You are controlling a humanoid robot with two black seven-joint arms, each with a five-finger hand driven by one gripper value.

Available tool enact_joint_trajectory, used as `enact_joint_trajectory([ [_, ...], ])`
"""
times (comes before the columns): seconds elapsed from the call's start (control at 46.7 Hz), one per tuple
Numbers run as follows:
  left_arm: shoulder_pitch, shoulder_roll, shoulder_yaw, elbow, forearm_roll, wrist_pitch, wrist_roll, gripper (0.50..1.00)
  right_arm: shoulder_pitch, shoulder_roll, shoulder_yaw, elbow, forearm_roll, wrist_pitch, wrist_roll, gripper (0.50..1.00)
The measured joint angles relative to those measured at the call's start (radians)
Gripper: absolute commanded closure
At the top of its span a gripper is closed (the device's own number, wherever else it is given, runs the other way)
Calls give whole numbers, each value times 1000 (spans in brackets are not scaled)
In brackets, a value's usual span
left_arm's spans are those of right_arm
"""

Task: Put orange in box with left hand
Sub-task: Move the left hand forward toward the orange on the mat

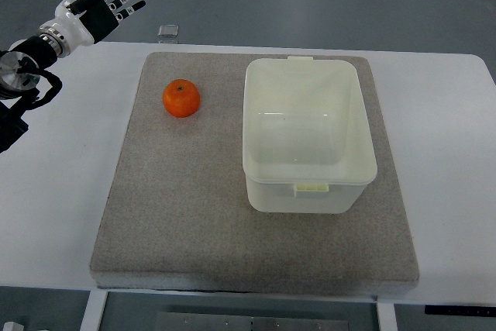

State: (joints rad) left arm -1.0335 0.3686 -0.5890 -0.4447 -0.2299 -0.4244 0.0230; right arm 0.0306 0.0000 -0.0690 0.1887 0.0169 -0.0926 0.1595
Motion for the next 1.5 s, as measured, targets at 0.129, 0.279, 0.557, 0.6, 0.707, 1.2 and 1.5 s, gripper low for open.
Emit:
enact_joint_trajectory([
  [0.129,2,-10,0,-3,0,12,0,504,0,0,0,0,0,0,0,568],
  [0.279,13,-11,0,-25,0,13,0,504,0,0,0,0,0,0,0,568],
  [0.557,15,-8,-6,-25,-3,1,-11,504,0,0,0,0,0,0,0,568],
  [0.6,15,-5,-2,-22,0,-4,-12,504,0,0,0,0,0,0,0,568],
  [0.707,10,-2,18,-9,55,-9,-14,504,0,0,0,0,0,0,0,568],
  [1.2,-54,37,50,-58,756,-8,-90,506,0,0,0,0,0,0,0,568],
  [1.5,-54,123,112,-251,1100,-5,-97,506,0,0,0,0,0,0,0,568],
])
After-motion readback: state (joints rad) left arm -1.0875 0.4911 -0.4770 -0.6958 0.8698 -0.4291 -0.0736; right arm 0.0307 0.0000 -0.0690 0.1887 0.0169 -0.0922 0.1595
